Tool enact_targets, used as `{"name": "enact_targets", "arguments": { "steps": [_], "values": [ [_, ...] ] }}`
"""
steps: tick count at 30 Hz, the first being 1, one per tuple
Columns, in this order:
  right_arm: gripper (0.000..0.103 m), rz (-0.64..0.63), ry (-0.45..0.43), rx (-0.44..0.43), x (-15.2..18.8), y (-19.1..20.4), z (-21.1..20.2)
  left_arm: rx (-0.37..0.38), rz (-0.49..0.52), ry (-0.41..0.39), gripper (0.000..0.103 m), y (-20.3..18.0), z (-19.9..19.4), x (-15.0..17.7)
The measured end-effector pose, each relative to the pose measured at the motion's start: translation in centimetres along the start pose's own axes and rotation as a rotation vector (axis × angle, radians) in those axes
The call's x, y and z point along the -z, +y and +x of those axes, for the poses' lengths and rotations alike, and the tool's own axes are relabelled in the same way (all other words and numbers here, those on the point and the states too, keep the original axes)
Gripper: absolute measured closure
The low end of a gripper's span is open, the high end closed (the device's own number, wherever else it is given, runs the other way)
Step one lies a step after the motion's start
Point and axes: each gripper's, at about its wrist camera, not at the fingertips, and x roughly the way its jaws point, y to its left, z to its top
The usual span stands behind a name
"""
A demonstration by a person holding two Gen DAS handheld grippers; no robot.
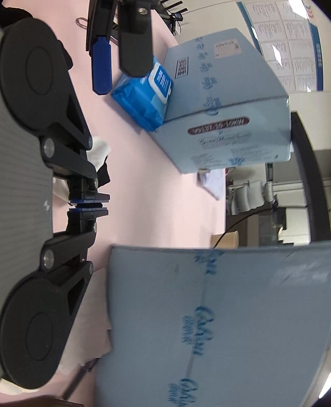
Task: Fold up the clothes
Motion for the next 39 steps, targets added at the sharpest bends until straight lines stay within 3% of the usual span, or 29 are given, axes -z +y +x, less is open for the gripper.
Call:
{"name": "enact_targets", "arguments": {
  "steps": [3,7,11,15,17,20,24,26,28,29,31,33,35,39],
  "values": [
    [0.099,0.018,0.003,-0.006,0.7,-1.1,0.2,-0.026,-0.008,0.021,0.023,0.2,1.4,-0.6],
    [0.099,0.022,-0.026,-0.086,1.0,-1.2,-0.9,-0.060,-0.060,0.032,0.023,1.5,2.4,-1.7],
    [0.099,0.030,-0.044,-0.128,-0.6,-0.1,-0.6,0.075,-0.194,0.073,0.023,3.4,2.2,-2.3],
    [0.099,-0.008,-0.076,-0.225,-2.1,2.6,-0.7,0.153,-0.140,-0.003,0.022,2.0,-0.8,-2.8],
    [0.100,-0.040,-0.122,-0.286,-2.6,3.7,-2.0,0.169,-0.107,-0.041,0.017,1.2,-2.1,-2.9],
    [0.100,-0.052,-0.171,-0.274,-2.9,3.2,-3.1,0.168,-0.061,-0.055,0.016,0.3,-2.4,-3.0],
    [0.100,0.051,-0.085,-0.163,-1.8,-0.6,-1.4,0.131,-0.083,-0.008,0.016,1.0,-0.2,-2.6],
    [0.092,0.140,-0.031,-0.153,-1.0,-2.6,-0.8,0.113,-0.113,0.023,0.016,1.8,1.0,-2.4],
    [0.059,0.253,0.034,-0.171,-0.3,-4.2,-0.6,0.106,-0.124,0.058,0.016,2.2,1.8,-2.2],
    [0.054,0.283,0.039,-0.195,0.0,-4.6,-0.7,0.115,-0.123,0.071,0.016,2.3,2.0,-2.0],
    [0.052,0.376,0.051,-0.279,0.5,-5.5,-1.0,0.140,-0.117,0.091,0.016,2.3,2.3,-1.6],
    [0.050,0.454,0.082,-0.310,0.7,-6.1,-1.1,0.160,-0.110,0.097,0.016,2.0,2.4,-1.4],
    [0.050,0.453,0.109,-0.289,0.8,-6.1,-0.7,0.156,-0.097,0.105,0.016,1.7,2.7,-1.3],
    [0.062,0.489,0.153,-0.333,1.0,-5.4,1.6,0.145,-0.107,0.118,0.016,1.7,3.3,-0.8]
  ]
}}
